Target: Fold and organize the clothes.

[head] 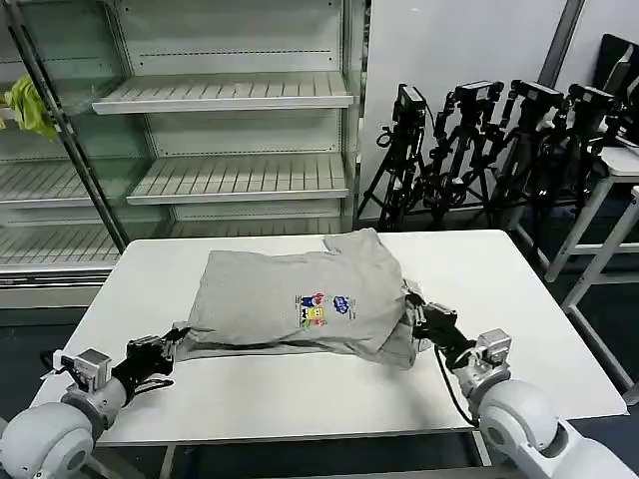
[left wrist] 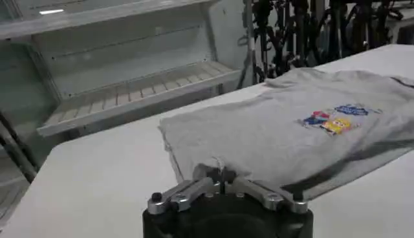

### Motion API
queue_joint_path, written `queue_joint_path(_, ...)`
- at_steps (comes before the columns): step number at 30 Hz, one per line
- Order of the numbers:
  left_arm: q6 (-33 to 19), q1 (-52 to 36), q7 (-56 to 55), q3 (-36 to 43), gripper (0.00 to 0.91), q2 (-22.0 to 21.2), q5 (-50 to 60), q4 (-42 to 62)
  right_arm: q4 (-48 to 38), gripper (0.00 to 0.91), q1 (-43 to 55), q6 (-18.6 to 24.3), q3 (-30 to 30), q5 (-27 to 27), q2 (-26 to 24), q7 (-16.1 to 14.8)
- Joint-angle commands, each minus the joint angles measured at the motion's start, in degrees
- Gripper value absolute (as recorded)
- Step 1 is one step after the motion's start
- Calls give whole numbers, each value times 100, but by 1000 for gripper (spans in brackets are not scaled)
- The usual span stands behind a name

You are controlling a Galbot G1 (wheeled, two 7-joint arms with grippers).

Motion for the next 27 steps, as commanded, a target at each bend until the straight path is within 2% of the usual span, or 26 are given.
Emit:
queue_joint_path(1, -1, -334, 5, 164, 50, 17, -4, 129, 142, 0, -84, 6, 277, 57, -128, -9)
queue_joint_path(15, 1, -1306, 26, 941, 50, 146, -36, 616, -412, 0, 1043, -81, -157, 287, -35, 67)
queue_joint_path(27, -4, -2327, 37, 1952, 50, 5, -2, 1198, -845, 0, 1266, -117, -432, 215, -2, 39)
